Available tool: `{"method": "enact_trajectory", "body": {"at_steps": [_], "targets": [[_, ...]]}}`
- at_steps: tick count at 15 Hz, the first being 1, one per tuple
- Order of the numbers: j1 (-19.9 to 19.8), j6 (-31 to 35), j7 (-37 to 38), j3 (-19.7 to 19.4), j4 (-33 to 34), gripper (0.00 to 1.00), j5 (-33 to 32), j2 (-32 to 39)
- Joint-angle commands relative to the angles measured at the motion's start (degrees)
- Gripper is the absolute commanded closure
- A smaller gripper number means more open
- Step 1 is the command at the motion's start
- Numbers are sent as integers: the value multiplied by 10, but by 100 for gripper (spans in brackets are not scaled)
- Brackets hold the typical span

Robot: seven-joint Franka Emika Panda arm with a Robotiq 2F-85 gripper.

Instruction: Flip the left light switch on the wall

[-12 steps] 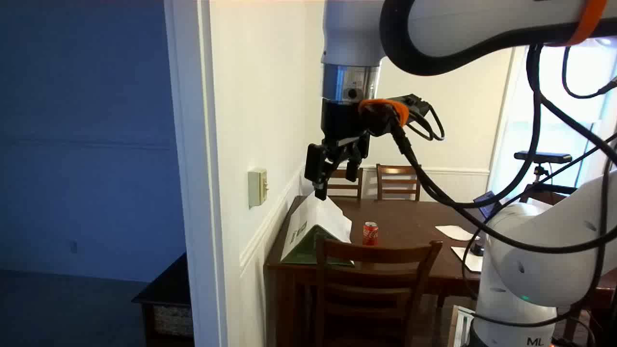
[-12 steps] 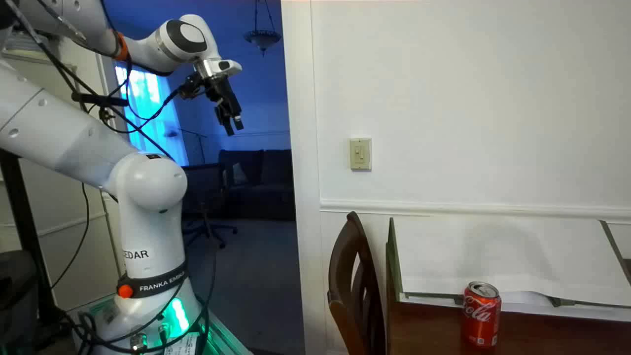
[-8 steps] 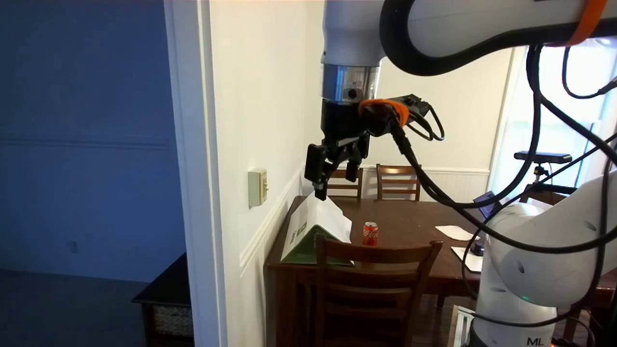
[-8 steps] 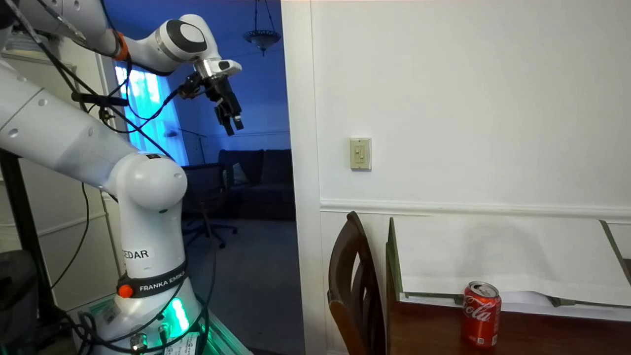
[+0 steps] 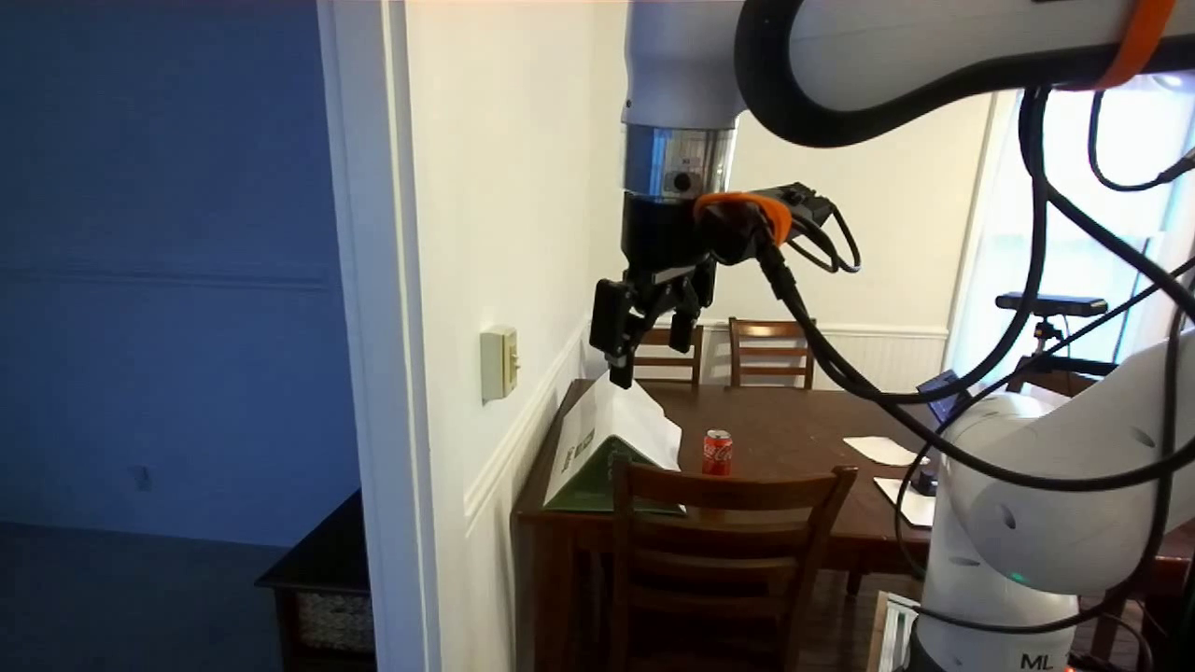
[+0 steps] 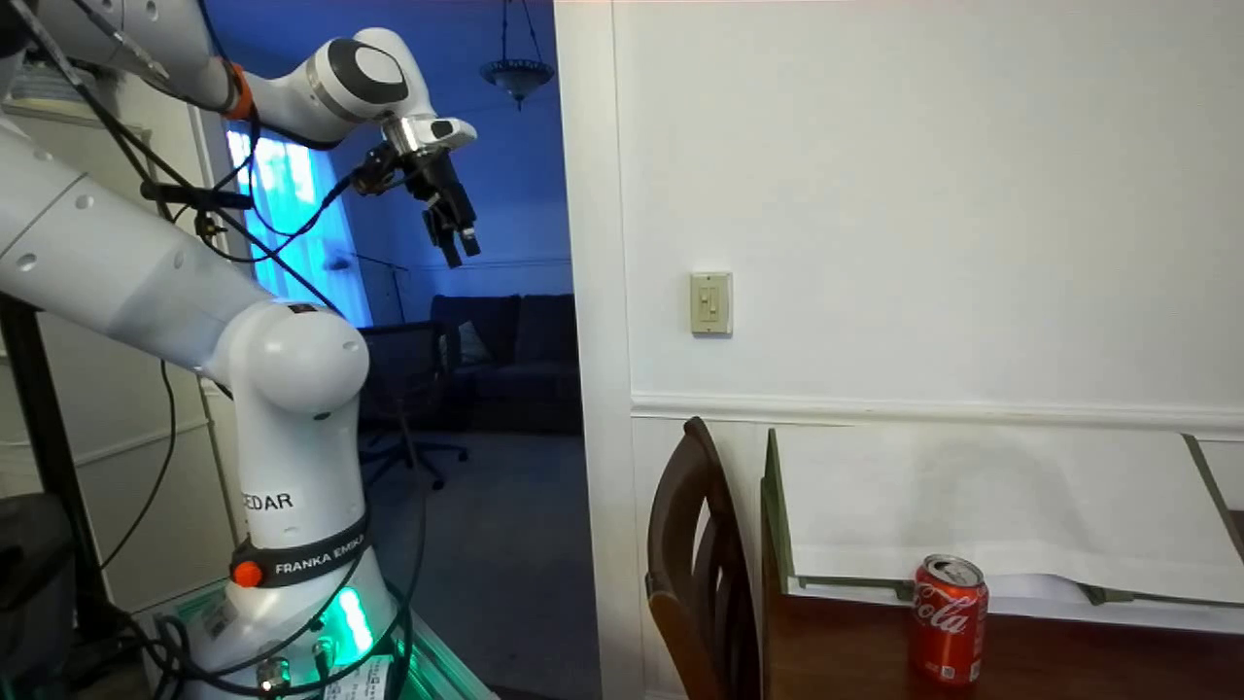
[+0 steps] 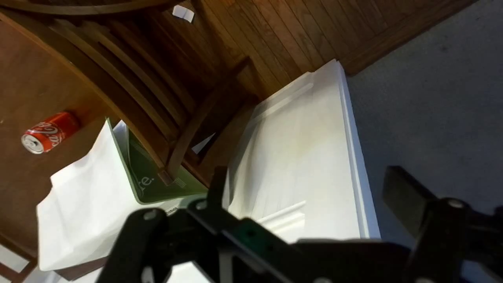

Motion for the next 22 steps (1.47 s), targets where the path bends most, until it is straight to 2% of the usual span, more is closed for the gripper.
{"method": "enact_trajectory", "body": {"at_steps": [1,6,12,16,22], "targets": [[8,-1,5,-5,1,0,-5,3],[-6,8,-25,-37,7,0,-46,1],[-6,47,-116,-112,12,0,-96,2],[-12,75,-168,-159,26,0,-102,9],[-12,177,-273,-249,44,0,-85,39]]}}
